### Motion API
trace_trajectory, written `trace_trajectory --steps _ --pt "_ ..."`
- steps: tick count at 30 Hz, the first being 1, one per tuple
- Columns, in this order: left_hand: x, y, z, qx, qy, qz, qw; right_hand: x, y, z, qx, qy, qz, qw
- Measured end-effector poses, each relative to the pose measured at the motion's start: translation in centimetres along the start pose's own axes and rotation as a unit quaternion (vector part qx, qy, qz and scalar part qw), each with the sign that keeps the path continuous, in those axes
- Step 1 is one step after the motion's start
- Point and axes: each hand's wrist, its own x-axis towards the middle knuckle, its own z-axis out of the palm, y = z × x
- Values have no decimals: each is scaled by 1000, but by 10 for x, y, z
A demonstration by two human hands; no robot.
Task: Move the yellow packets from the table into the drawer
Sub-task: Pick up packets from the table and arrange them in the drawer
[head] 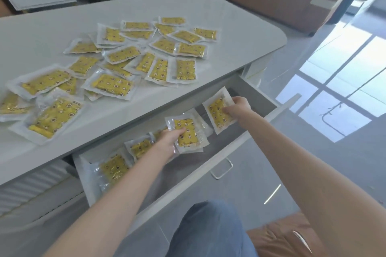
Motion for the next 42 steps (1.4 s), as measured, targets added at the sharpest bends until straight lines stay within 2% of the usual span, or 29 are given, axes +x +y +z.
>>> trace_trajectory --steps 6,17,22,26,28,29,31,33,36,42 --pt "25 -2 1 -20 13 -2 1000 29 -4 10 -57 -28 24 998" --pt "57 -6 6 -43 43 -13 998 72 9 32 -51 -80 64 993" --pt "63 -7 16 -60 52 -22 997 87 12 34 -167 -101 15 981" --pt "69 -5 25 -66 58 -17 996 97 21 32 -313 -71 -61 945" --pt "70 -2 33 -71 62 -20 995 99 22 28 -338 -40 -84 937" --pt "69 0 38 -70 54 -18 996 99 20 24 -323 -19 -99 941" --pt "72 3 46 -69 50 -14 996 100 14 15 -222 -10 -120 968" --pt "73 8 57 -74 46 -9 996 96 8 4 -110 -104 -84 985" --pt "71 16 76 -104 30 -26 994 84 4 -10 -45 -249 -21 967" --pt "64 27 115 -196 -40 -55 978 79 15 -28 -2 -278 10 961"
